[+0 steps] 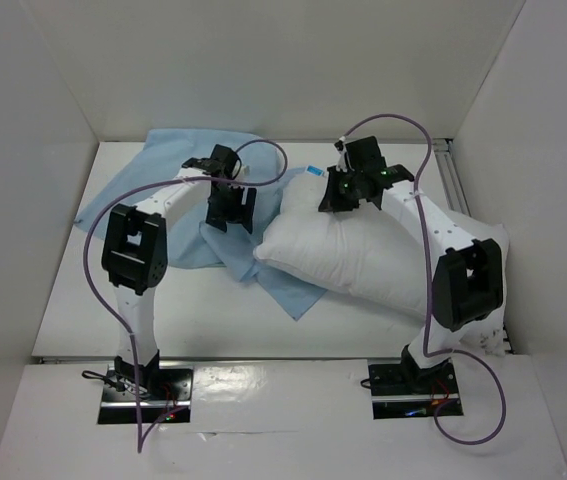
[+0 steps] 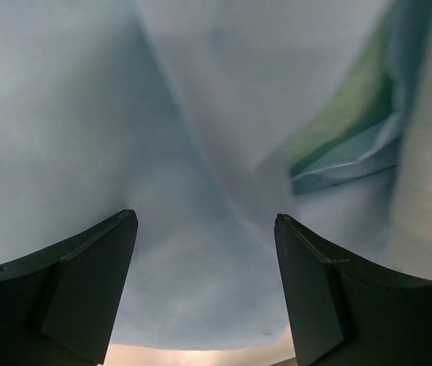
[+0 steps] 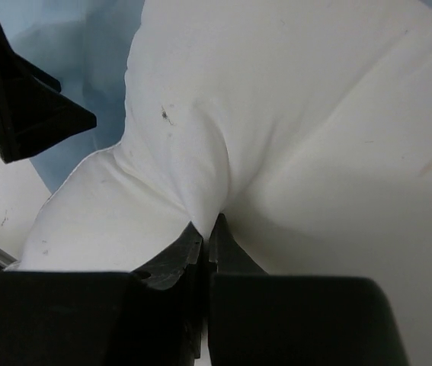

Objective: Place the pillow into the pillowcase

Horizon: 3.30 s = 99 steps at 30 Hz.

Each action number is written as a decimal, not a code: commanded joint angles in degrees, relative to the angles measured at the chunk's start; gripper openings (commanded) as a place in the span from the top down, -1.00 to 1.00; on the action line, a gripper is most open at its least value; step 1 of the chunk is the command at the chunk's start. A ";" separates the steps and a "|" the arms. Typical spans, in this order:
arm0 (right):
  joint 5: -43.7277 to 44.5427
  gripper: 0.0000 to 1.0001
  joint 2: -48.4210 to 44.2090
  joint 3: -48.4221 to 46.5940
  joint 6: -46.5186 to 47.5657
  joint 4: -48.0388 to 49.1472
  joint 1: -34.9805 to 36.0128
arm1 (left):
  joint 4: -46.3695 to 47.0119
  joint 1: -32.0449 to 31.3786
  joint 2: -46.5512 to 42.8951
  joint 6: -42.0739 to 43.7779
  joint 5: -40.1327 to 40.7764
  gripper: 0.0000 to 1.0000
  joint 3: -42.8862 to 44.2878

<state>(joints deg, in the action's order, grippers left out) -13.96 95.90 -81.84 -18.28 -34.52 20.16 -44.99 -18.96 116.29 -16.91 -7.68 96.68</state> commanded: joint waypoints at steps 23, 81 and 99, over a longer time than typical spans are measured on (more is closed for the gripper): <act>-0.55 1.00 -2.65 -1.47 2.02 -3.36 -1.88 | 2.54 0.24 5.36 -6.03 -22.29 1.00 7.82; -10.04 1.00 17.55 -40.05 10.91 -9.86 0.41 | 9.92 18.26 -22.86 -9.37 -50.68 1.00 -11.69; 22.81 1.00 28.55 -33.56 -1.04 -8.19 5.40 | 16.95 18.26 -21.28 -17.89 -59.72 1.00 -8.97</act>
<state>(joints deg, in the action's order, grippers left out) -8.32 122.67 -117.64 -17.80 -43.44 23.88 -31.18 -0.82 95.20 -31.77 -58.41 84.77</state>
